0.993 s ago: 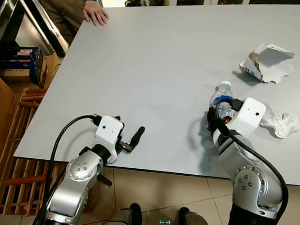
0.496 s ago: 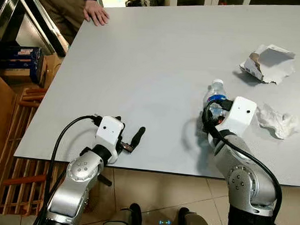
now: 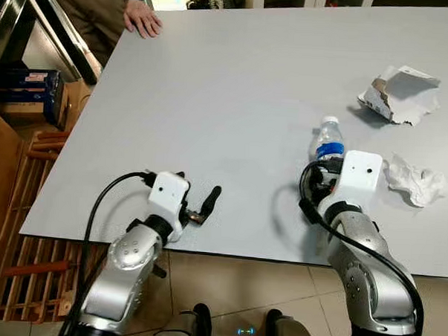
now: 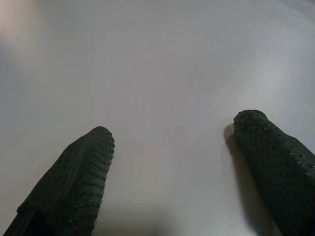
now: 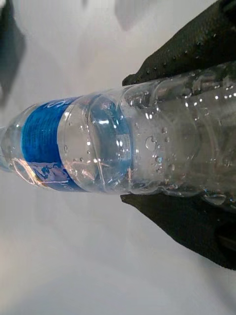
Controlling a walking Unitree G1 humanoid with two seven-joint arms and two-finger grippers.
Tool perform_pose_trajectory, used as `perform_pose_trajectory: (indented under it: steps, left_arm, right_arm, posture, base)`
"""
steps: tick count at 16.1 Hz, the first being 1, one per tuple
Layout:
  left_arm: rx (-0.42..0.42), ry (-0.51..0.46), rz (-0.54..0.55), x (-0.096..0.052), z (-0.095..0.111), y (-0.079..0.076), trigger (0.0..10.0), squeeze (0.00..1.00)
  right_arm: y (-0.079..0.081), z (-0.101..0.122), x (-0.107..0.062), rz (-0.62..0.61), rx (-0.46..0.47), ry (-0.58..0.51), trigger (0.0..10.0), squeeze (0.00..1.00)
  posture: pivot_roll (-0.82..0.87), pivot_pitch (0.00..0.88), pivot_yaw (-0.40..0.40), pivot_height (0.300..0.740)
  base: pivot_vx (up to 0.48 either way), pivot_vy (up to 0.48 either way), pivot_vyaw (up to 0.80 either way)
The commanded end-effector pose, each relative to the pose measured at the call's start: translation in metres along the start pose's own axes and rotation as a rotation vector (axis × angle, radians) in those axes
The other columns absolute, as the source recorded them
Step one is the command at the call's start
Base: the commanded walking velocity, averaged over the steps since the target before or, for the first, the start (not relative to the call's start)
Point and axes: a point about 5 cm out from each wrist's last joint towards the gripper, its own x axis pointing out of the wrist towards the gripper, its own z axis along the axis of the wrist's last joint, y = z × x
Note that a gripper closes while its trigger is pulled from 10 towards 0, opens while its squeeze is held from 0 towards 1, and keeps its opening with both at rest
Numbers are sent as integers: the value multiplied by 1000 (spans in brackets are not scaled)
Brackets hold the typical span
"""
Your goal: Picking trash to rubbish bin
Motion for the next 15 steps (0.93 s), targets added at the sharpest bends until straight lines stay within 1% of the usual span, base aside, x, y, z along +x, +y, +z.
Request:
perform_pose_trajectory:
  steps: [1, 3, 8, 10, 12, 15]
  left_arm:
    - [5, -8, 26, 1, 1, 4, 10000, 0]
    - [3, -45, 37, 8, 7, 4, 10000, 0]
    - [-10, -78, 45, 18, 12, 1, 10000, 0]
    - [-12, -97, 52, 20, 13, 1, 10000, 0]
    - [-5, -119, 62, 20, 14, 3, 10000, 0]
    - [-4, -129, 69, 21, 15, 6, 10000, 0]
  right_arm:
    - [0, -4, -2, 6, -35, -10, 10000, 0]
    - [-4, -1, -4, 1, -104, -83, 10000, 0]
    - [-13, -1, -8, -14, -202, -159, 10000, 0]
    - [-19, 0, -13, -23, -216, -187, 10000, 0]
    - [-27, 0, -21, -44, -233, -211, 10000, 0]
    - [-35, 0, -28, -62, -266, -238, 10000, 0]
  posture:
    - [-65, 205, 110, 740]
    - [-81, 186, 104, 740]
    - [-111, 160, 90, 740]
    - [-124, 149, 84, 740]
    - [-133, 139, 79, 740]
    - [-139, 127, 79, 740]
  base:
    - [0, 0, 0]
    - [0, 0, 0]
    - [0, 0, 0]
    - [0, 0, 0]
    - [0, 0, 0]
    - [0, 0, 0]
